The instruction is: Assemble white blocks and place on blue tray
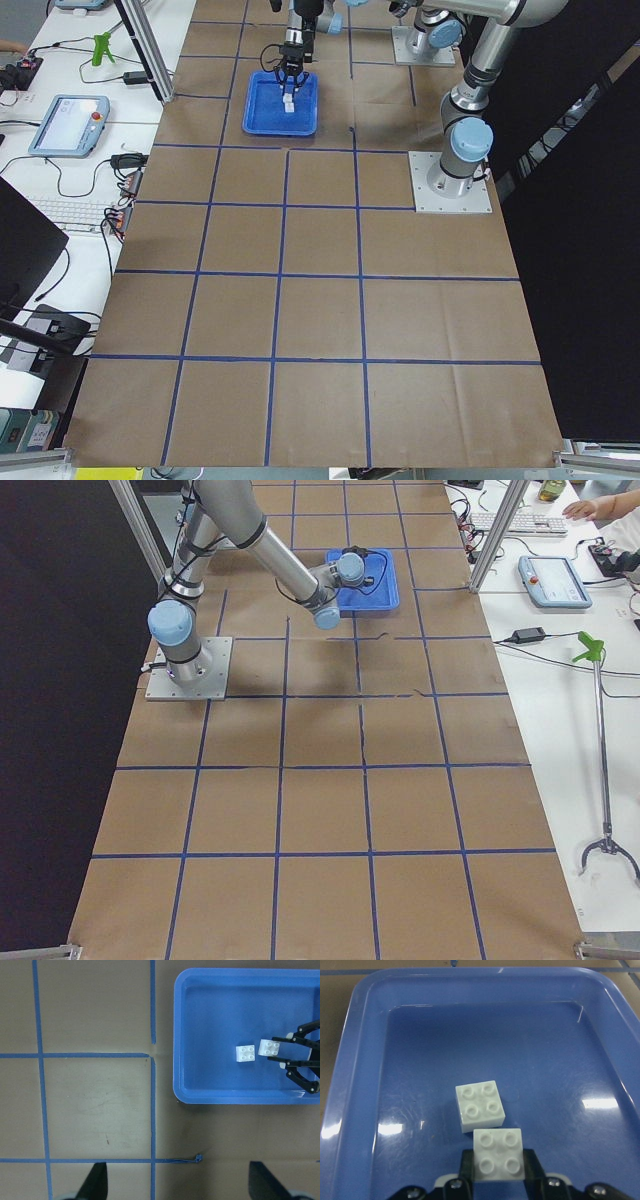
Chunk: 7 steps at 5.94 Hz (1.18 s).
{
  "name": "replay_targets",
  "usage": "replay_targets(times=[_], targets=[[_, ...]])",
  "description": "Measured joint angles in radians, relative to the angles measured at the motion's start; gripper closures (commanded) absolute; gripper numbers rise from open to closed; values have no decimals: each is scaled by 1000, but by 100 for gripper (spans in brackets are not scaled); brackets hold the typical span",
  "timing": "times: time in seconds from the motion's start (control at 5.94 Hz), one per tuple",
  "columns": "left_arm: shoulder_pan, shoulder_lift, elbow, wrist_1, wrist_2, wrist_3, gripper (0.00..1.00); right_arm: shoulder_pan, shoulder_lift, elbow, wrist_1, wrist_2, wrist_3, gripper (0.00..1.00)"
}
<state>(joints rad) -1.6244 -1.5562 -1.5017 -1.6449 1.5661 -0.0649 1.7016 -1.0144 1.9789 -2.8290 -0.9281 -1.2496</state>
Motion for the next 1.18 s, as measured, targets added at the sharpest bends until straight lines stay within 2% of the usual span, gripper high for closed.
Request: replay_targets(times=[1.18], targets=[[6, 1, -5, -6, -2, -1, 0, 31, 0, 0, 1, -36, 40, 76]])
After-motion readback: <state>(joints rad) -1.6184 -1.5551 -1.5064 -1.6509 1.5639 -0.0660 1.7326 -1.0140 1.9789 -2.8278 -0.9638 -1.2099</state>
